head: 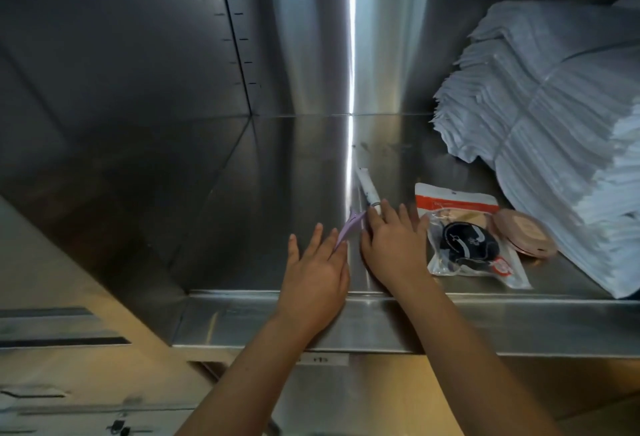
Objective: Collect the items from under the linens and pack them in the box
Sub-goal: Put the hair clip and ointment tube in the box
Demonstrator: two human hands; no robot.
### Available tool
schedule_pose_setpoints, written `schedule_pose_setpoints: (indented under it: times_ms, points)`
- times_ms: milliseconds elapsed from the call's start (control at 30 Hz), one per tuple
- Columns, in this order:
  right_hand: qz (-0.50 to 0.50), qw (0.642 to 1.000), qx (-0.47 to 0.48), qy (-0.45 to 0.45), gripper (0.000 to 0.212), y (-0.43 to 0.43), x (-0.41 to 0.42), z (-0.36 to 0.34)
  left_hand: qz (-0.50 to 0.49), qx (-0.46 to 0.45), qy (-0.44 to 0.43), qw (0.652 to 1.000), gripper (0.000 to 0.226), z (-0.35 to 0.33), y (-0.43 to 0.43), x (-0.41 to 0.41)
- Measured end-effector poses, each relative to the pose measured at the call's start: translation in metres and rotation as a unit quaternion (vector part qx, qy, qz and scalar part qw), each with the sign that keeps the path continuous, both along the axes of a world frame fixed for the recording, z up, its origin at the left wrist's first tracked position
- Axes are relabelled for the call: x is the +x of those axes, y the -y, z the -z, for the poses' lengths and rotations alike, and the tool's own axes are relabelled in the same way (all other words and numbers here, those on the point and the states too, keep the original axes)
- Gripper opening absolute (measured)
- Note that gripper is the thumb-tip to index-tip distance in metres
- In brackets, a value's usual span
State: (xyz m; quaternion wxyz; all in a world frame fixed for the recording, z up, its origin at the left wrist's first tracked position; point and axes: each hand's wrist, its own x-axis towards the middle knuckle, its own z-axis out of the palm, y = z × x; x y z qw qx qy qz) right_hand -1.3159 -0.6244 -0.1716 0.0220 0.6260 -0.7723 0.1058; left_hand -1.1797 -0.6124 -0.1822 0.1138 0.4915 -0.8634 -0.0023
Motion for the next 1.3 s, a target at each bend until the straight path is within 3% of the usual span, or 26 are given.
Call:
schedule_pose_setpoints:
  times_ms: [433,600,933,1300]
  points:
    - [-0.043,0.999,-0.02,-0.016,0.047,-0.06,0.013,0.0,-0.043,-0.003,-0.029,0.999,0.044,0.0,-0.017,0.025]
    - [-0.047,0.997,-0.056,0.0,0.054,-0.046,0.014,-0.011,-0.05,-0.023,-0.039,0.998,0.049,-0.006,-0.004,0.017]
    - [-0.043,0.998,0.04,0.02,0.051,-0.005,0.011,0.0,-0.083,0.04,-0.005,0.996,0.05,-0.006,0.029,-0.001]
    - [-0.093,0.994,0.055,0.024,0.055,-0.008,0.009,0.0,-0.072,0.073,-0.013,0.995,0.052,0.003,0.034,-0.008]
